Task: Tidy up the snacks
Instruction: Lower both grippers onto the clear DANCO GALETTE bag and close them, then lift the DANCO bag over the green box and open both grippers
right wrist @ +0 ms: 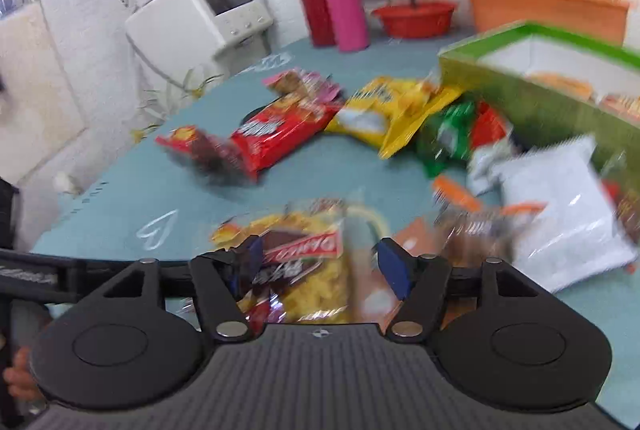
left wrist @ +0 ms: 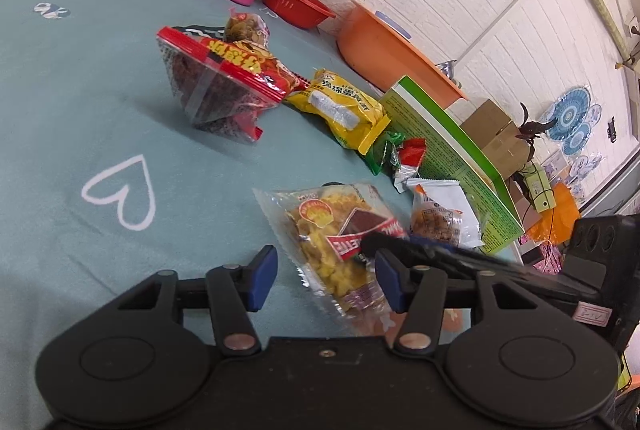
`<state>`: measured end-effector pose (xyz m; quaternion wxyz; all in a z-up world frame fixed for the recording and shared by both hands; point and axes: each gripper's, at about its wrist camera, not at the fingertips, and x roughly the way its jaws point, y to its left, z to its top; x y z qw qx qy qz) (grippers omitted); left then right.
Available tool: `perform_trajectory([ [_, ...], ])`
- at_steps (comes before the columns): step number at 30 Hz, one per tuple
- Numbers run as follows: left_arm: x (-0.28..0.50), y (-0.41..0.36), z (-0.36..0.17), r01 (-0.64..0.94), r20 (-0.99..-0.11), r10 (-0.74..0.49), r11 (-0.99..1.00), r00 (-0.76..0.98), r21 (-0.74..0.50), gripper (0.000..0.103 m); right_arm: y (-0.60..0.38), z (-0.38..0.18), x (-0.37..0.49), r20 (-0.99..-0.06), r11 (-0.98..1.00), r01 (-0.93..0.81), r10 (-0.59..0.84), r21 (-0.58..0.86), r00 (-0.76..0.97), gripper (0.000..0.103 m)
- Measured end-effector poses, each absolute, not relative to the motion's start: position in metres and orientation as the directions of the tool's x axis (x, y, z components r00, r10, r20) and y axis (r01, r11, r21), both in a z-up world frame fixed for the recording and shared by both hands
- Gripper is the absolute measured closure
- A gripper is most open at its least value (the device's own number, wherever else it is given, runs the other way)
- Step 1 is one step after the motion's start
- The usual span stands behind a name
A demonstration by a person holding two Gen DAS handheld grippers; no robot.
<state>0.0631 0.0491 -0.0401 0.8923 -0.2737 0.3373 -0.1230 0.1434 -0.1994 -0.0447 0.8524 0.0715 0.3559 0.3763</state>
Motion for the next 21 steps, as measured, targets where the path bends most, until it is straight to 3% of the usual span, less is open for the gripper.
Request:
perform_trajectory([
  [3, 0.061, 0.051, -0.041, 0.036, -0.531, -0.406, 0.818, 0.744, -0.574, 0.043, -0.207, -0.048, 0.128, -0.528, 0.713, -0.580, 0.692, 0.393, 0.492, 0.006],
  [8, 0.061, 0.050, -0.041, 0.036, -0.532, -0.403, 0.821, 0.745, -0.570, 0.043, -0.209, -0.045, 0.114, -0.537, 0.730, -0.572, 0.673, 0.374, 0.508, 0.005],
  [9, 0.061, 0.048, -0.041, 0.039, -0.533, -0.403, 0.822, 0.744, -0.568, 0.045, -0.209, -0.047, 0.114, -0.534, 0.724, -0.580, 0.679, 0.374, 0.504, 0.009],
  [10, 0.063, 0.045, -0.041, 0.041, -0.538, -0.404, 0.825, 0.740, -0.564, 0.056, -0.209, -0.048, 0.116, -0.527, 0.709, -0.585, 0.696, 0.394, 0.489, 0.019],
  [11, 0.065, 0.042, -0.040, 0.035, -0.542, -0.387, 0.836, 0.746, -0.548, 0.056, -0.209, -0.049, 0.117, -0.521, 0.702, -0.580, 0.705, 0.413, 0.482, 0.025],
  [12, 0.066, 0.039, -0.038, 0.032, -0.546, -0.372, 0.846, 0.751, -0.533, 0.057, -0.209, -0.047, 0.115, -0.511, 0.699, -0.583, 0.708, 0.414, 0.487, 0.045],
  [13, 0.067, 0.037, -0.034, 0.037, -0.540, -0.377, 0.843, 0.752, -0.537, 0.060, -0.208, -0.042, 0.112, -0.510, 0.714, -0.585, 0.693, 0.385, 0.510, 0.051],
  [21, 0.096, 0.013, 0.025, 0.212, -0.400, -0.447, 0.834, 0.800, -0.509, 0.060, -0.239, 0.016, 0.114, -0.348, 0.756, -0.593, 0.654, 0.278, 0.671, 0.056],
])
